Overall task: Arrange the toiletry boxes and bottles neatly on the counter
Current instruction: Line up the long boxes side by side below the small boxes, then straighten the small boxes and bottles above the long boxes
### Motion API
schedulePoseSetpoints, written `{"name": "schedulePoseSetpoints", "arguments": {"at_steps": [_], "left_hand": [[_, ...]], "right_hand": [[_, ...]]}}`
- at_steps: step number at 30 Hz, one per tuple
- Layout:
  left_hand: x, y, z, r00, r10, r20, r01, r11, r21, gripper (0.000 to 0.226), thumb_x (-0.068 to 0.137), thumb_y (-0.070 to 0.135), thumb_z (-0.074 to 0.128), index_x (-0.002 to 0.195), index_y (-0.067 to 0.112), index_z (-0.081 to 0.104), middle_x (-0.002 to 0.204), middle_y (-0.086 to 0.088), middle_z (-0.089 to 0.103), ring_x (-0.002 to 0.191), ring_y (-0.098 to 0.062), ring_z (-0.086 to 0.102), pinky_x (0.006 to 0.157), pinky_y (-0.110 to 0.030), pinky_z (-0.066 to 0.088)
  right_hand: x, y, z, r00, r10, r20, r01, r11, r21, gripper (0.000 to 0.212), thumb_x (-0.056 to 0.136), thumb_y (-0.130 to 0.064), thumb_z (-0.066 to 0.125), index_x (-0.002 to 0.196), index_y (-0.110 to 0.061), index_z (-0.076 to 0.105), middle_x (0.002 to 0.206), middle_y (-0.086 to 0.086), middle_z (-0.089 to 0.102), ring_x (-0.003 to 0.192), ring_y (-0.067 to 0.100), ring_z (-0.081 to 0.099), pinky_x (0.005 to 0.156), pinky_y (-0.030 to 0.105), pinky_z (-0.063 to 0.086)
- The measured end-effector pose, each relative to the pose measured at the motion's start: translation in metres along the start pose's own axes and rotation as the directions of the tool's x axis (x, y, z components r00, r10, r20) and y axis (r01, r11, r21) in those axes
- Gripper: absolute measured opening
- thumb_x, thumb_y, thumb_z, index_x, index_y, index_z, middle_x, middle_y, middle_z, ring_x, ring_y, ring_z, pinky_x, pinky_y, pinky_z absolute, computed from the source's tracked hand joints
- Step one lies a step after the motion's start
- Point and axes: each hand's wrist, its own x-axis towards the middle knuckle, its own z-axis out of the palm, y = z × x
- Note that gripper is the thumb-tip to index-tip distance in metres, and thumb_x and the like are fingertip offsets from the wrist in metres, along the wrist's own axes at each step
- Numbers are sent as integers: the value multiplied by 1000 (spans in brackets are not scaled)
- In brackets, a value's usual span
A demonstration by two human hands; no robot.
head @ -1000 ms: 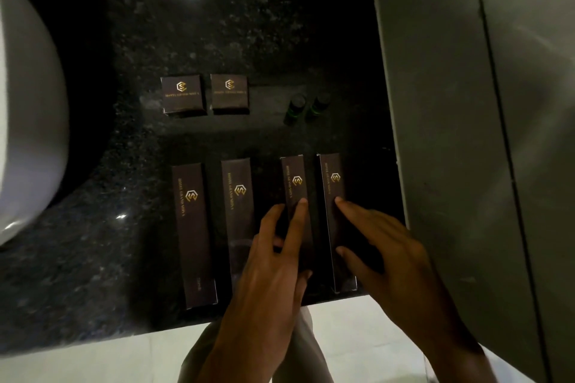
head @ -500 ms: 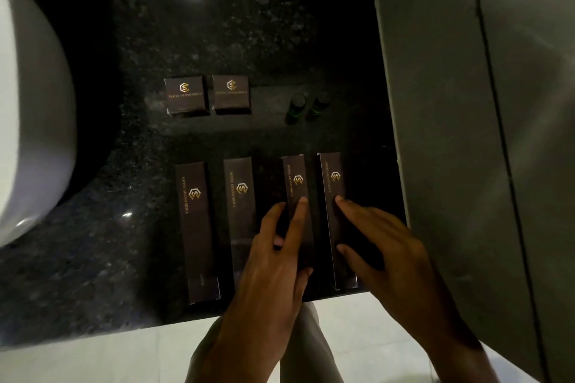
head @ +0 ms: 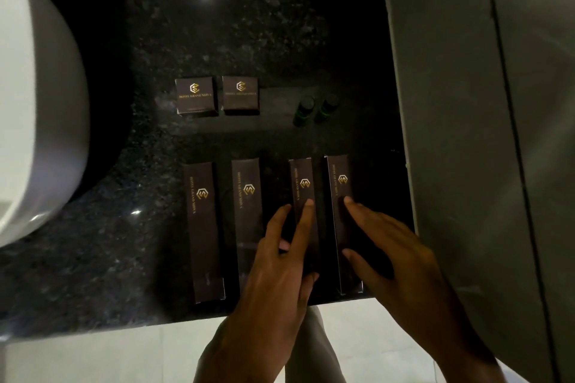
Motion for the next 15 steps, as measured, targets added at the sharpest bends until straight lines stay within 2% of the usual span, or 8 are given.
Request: {"name": "schedulePoseSetpoints", "arguments": {"at_steps": [3, 5, 6, 8, 10, 12, 13, 15], "left_hand": [[-5, 6, -13, 1000, 0, 3, 0, 998, -68, 97, 92, 41, 59, 141, 60, -22, 157, 22, -16, 139, -5, 31, 114, -33, 38], [-6, 7, -34, 998, -5, -64, -4, 988, -153, 89, 89, 42, 62, 145, 62, -4, 158, 21, 2, 129, -4, 43, 105, -33, 48], [-5, 4, -47, 991, -13, -132, -9, 986, -165, 83, 86, 43, 62, 146, 60, 7, 155, 20, 13, 121, -3, 49, 101, -28, 51], [8, -11, -80, 949, 10, -314, -31, 998, -61, 70, 85, 43, 61, 147, 49, 29, 145, 11, 33, 109, -2, 54, 95, -15, 49], [34, -33, -118, 894, 61, -444, -37, 997, 62, 61, 86, 36, 65, 143, 35, 43, 136, 3, 42, 109, -4, 50, 95, -11, 44], [70, -56, -152, 881, 69, -468, 18, 984, 180, 65, 82, 26, 71, 142, 27, 45, 134, -7, 43, 115, -19, 49, 100, -29, 46], [88, -68, -165, 896, 49, -442, 65, 969, 240, 73, 79, 24, 74, 144, 25, 42, 136, -11, 42, 119, -29, 46, 104, -41, 43], [121, -86, -180, 940, -32, -339, 142, 941, 306, 90, 74, 28, 79, 150, 27, 31, 143, -15, 35, 124, -41, 39, 109, -51, 35]], "right_hand": [[-2, -14, -11, 998, 55, -29, -54, 997, 57, 71, 92, -35, 69, 156, -30, 39, 157, -8, 47, 141, 11, 50, 113, 28, 46], [6, -34, -19, 987, 58, -147, -46, 996, 82, 64, 94, -37, 70, 152, -34, 45, 149, -14, 52, 131, 2, 56, 107, 9, 41], [15, -46, -22, 977, 20, -214, -8, 998, 54, 58, 94, -37, 70, 149, -33, 50, 144, -13, 56, 127, -1, 57, 105, 6, 40], [46, -72, -25, 947, -123, -296, 123, 992, -20, 51, 92, -35, 72, 141, -24, 59, 138, -5, 61, 121, 2, 59, 104, 10, 43], [91, -100, -23, 935, -226, -274, 222, 974, -48, 51, 91, -37, 72, 138, -23, 60, 137, -2, 59, 122, 7, 57, 103, 15, 47], [141, -123, -19, 948, -260, -182, 242, 964, -113, 62, 85, -42, 73, 141, -26, 55, 140, -5, 53, 126, 12, 54, 103, 25, 49], [166, -132, -14, 955, -270, -122, 245, 952, -184, 69, 82, -44, 75, 144, -26, 51, 142, -4, 50, 128, 16, 52, 103, 30, 48], [207, -141, -2, 965, -263, 14, 252, 907, -338, 81, 77, -46, 79, 147, -23, 47, 144, 2, 48, 131, 24, 49, 104, 37, 44]]}}
